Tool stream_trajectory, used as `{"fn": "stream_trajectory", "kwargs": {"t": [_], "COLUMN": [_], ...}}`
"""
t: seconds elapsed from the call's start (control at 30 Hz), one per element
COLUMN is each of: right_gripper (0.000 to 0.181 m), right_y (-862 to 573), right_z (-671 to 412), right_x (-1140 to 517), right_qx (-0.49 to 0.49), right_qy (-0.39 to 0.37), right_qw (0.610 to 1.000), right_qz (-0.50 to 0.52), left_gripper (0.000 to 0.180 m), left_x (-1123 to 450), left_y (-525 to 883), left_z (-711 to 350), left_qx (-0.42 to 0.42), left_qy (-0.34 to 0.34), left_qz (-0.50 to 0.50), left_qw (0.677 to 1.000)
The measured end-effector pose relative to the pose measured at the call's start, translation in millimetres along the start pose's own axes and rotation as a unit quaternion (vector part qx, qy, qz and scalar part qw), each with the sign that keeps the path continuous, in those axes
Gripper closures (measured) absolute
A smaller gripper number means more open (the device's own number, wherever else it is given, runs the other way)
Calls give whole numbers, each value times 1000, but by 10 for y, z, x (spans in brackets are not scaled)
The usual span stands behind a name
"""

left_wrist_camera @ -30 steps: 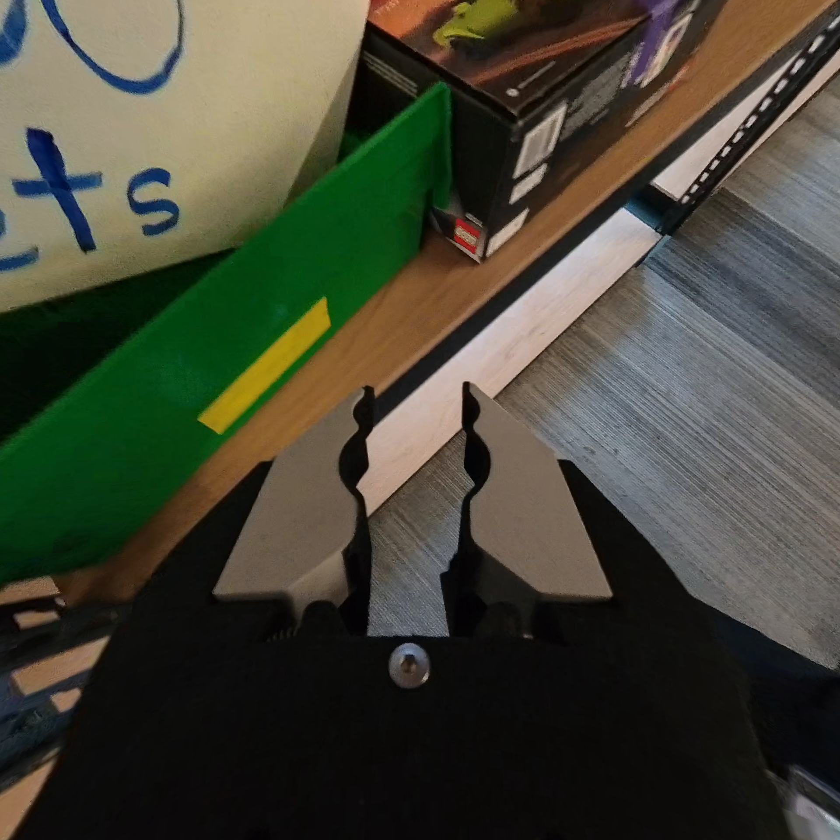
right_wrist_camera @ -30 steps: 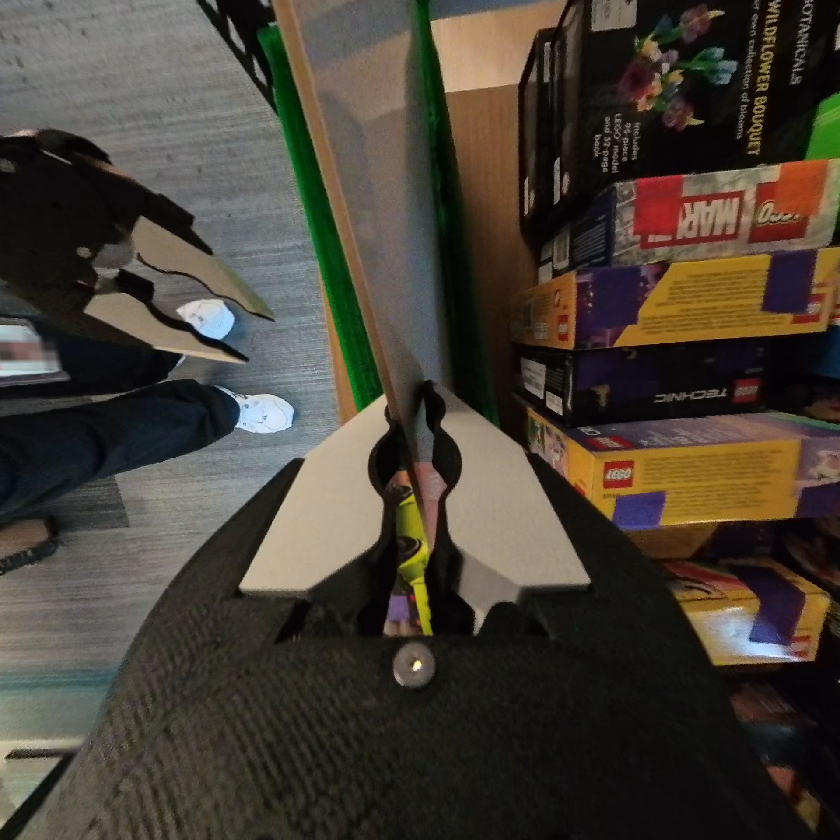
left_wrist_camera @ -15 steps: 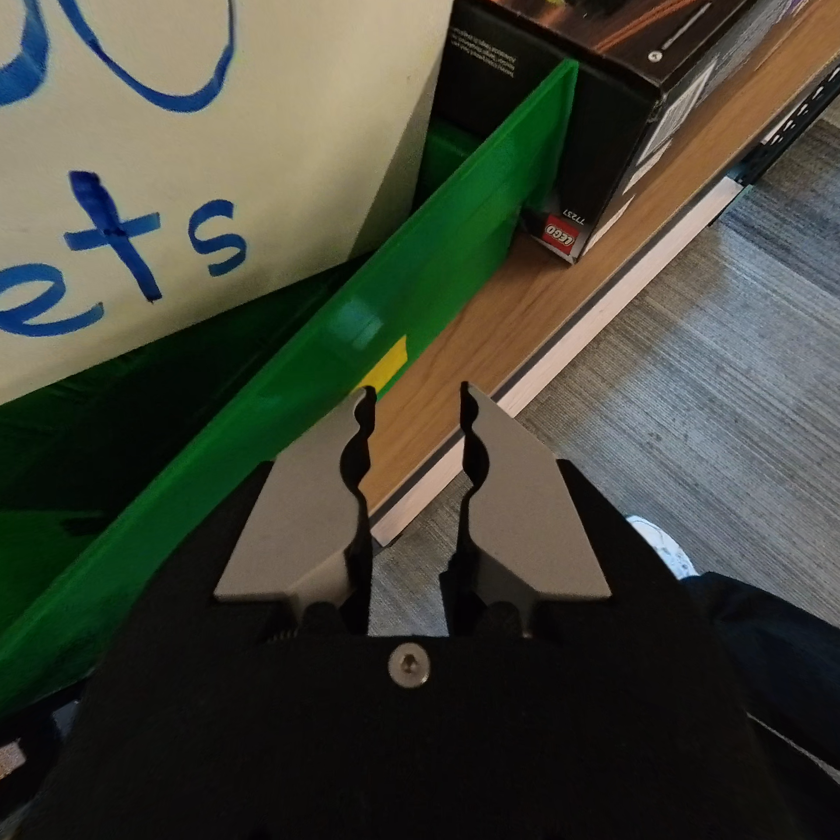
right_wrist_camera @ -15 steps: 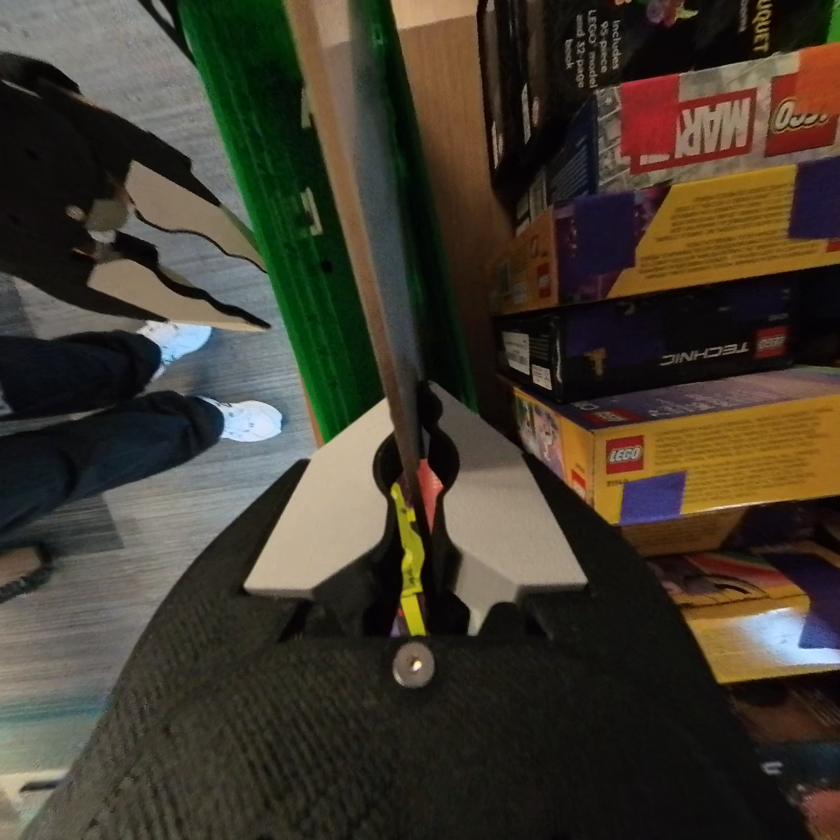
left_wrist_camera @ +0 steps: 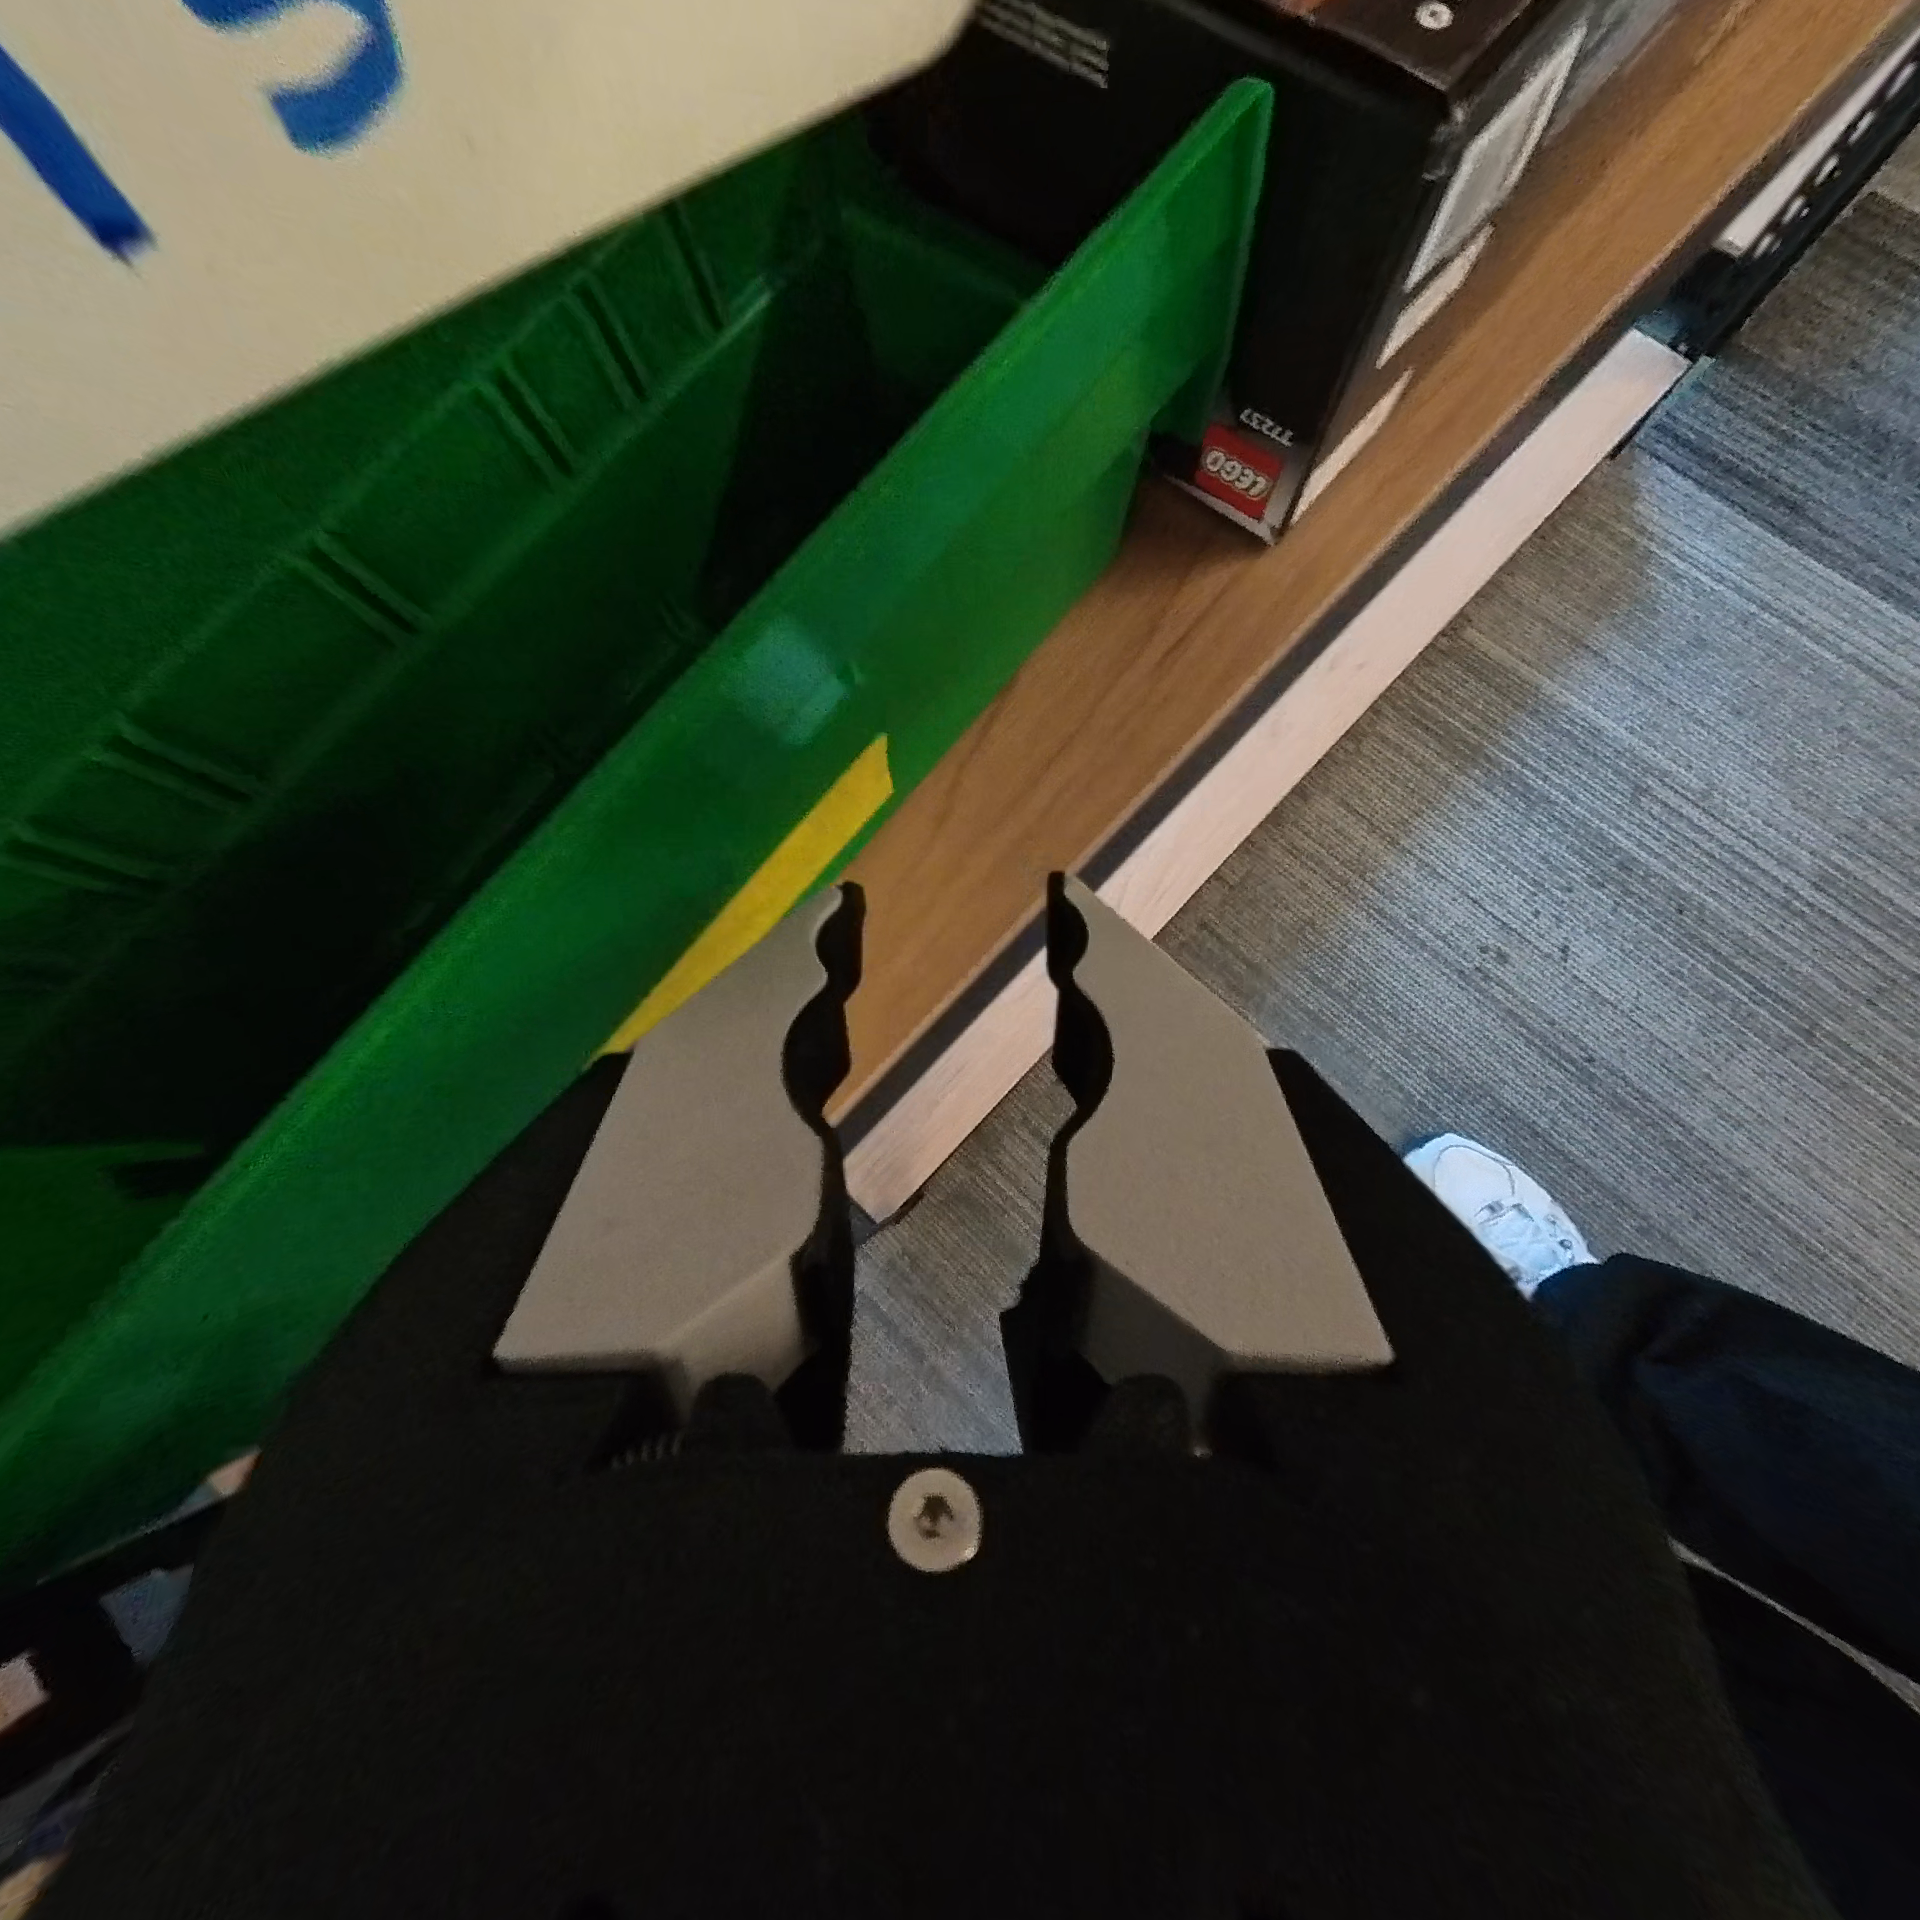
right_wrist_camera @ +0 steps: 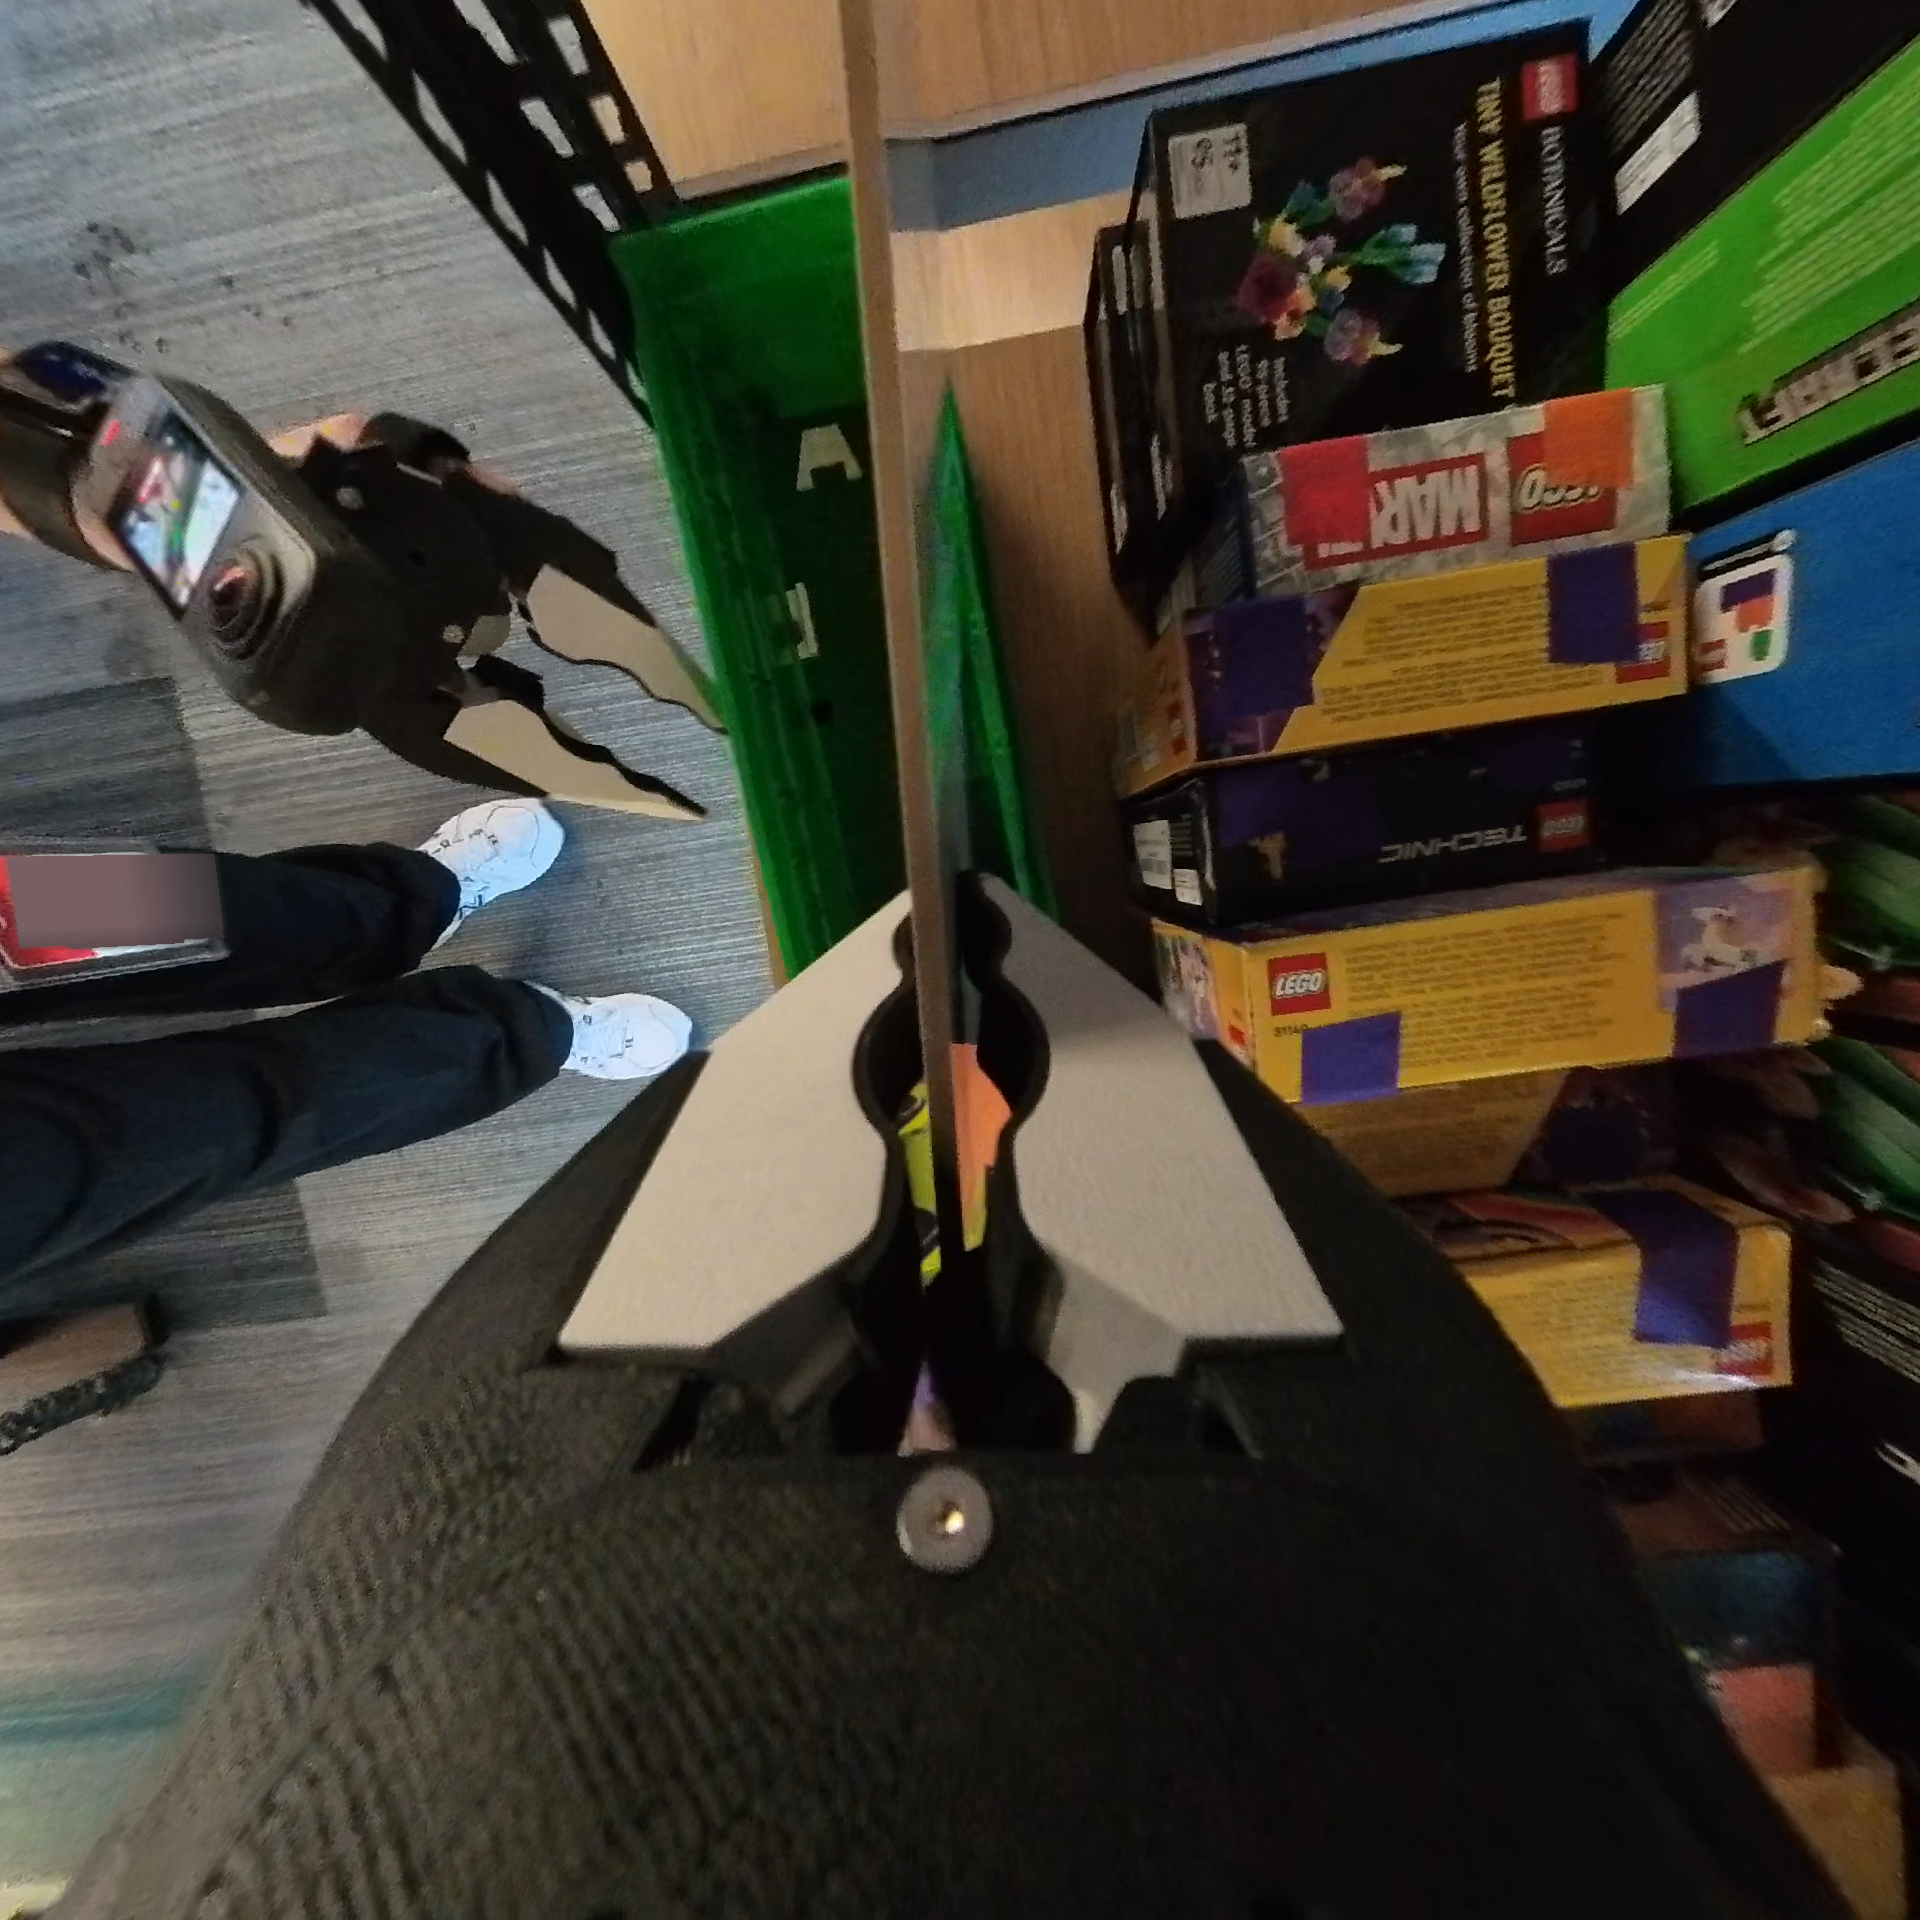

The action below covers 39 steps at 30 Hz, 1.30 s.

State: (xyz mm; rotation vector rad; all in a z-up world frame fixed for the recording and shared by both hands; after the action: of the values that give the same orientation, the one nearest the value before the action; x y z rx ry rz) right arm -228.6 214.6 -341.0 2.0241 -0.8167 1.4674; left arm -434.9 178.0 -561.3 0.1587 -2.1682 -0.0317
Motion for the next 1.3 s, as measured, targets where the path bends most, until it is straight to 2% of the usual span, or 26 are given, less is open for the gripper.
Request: {"fn": "stream_trajectory", "kwargs": {"t": [0.77, 1.3], "right_gripper": [179, 178], "right_y": [116, -107], "right_z": [-232, -192], "right_x": [468, 718], "right_qx": [60, 55], "right_qy": [-12, -55], "right_qw": [987, 988], "right_qz": [150, 133], "left_gripper": [145, 145], "left_x": [309, 176], "left_y": [-659, -1211], "left_z": [899, 1279], "left_qx": [39, 22], "left_qy": [33, 85], "left_qz": [56, 121], "left_qw": [997, 989]}}
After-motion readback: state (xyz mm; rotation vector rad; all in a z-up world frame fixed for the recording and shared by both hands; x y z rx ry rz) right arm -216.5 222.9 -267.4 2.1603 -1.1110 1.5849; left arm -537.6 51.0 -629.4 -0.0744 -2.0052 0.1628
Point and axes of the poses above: each gripper's, where its closed fingertips meet, x back along the fingers, z out of its underside, y = z × x across the jaws, the point moved 10 cm from there along x, back along the fingers, and after that the axes turned 10 degrees about y, right-handed, at the moved point
